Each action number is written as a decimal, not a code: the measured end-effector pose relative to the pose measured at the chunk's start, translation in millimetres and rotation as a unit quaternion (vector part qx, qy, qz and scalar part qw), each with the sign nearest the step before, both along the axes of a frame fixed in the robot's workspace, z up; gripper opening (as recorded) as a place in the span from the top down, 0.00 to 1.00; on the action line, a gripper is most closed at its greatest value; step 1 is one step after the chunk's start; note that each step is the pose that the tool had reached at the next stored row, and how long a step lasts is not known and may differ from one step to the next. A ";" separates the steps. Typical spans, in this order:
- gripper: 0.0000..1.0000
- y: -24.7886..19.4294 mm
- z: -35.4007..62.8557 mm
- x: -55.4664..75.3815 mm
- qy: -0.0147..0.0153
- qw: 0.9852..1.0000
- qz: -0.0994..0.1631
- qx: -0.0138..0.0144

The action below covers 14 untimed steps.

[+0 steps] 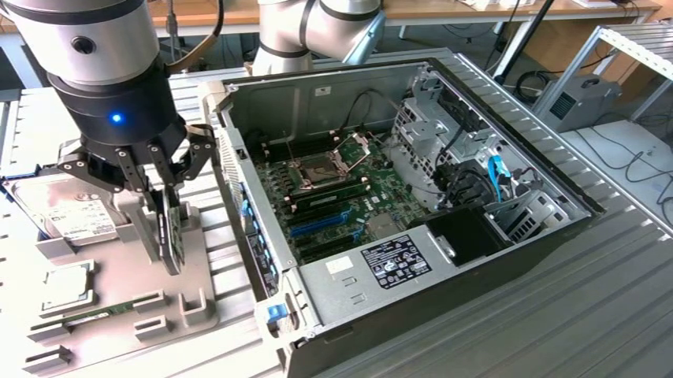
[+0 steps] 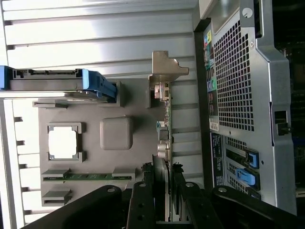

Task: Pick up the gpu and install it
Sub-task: 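Pick up the gpu and move the gpu toward the slot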

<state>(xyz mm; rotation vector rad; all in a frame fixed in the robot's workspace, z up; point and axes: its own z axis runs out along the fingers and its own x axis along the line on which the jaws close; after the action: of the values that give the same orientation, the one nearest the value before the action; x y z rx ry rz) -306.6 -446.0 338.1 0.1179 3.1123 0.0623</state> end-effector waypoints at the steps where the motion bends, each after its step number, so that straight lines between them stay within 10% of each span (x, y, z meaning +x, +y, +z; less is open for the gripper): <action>1: 0.74 0.0 0.2 0.0 0.000 1.000 0.000 0.000; 14: 0.74 0.2 3.1 0.0 0.000 1.000 0.000 0.000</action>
<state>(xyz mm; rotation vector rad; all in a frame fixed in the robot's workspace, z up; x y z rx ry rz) -306.6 -445.8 341.2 0.1179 3.1124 0.0619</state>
